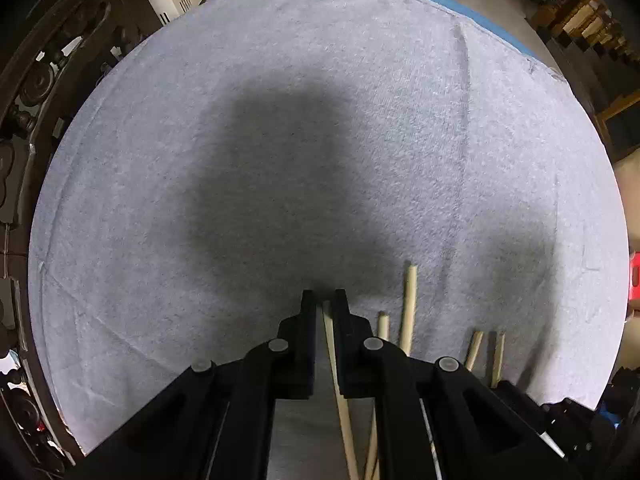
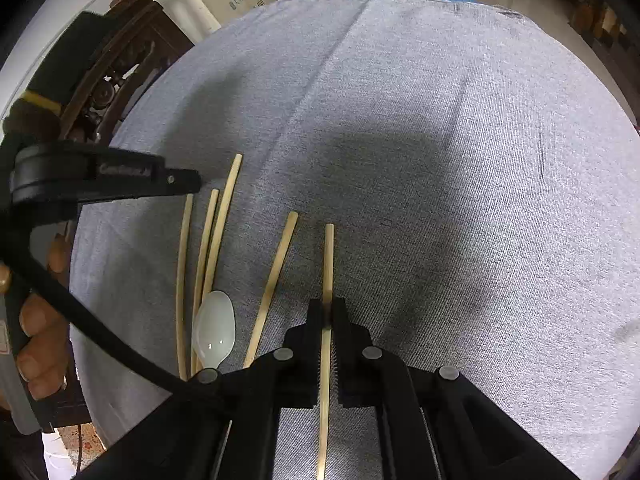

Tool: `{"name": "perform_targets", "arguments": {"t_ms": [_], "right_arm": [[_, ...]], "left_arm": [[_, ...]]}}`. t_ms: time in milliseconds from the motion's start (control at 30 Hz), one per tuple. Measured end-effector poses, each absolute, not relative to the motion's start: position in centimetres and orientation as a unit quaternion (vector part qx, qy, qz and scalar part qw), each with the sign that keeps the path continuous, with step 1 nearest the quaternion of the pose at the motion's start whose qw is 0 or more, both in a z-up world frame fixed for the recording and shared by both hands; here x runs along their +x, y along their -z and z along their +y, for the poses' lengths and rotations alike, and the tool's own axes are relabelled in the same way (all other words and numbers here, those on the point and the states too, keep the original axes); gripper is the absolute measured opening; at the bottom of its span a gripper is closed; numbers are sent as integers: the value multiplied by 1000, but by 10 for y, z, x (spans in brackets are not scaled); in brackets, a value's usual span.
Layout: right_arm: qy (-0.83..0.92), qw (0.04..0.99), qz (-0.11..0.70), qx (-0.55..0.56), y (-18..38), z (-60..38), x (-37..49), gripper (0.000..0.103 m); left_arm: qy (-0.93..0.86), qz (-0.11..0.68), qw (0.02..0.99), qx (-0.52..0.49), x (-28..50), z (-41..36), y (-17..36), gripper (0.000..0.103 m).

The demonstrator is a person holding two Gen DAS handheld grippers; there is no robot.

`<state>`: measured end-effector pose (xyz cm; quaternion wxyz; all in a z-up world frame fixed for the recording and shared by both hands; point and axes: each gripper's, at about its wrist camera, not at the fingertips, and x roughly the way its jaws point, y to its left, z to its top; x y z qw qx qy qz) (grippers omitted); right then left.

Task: Organize utensils
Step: 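Close the left gripper on a chopstick while the right gripper holds its chopstick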

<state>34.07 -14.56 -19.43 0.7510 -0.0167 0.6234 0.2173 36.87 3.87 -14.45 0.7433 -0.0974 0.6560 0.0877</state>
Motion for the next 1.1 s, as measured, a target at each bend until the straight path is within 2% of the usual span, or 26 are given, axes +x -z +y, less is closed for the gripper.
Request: {"name": "perform_targets", "arguments": {"t_ms": [633,700,1100], "right_arm": [[-218,750,624,-19,194,-138,341,6],[-218,750,624,-17,194,-138,341,6],[-220,761,610,23,186,-157,332,5]], "left_arm": [[-86,671,730,-102,346,27,157,10],[-86,668,732,-103,343,26,158,5],[-72,640,751,-144,305,67,149,4]]}}
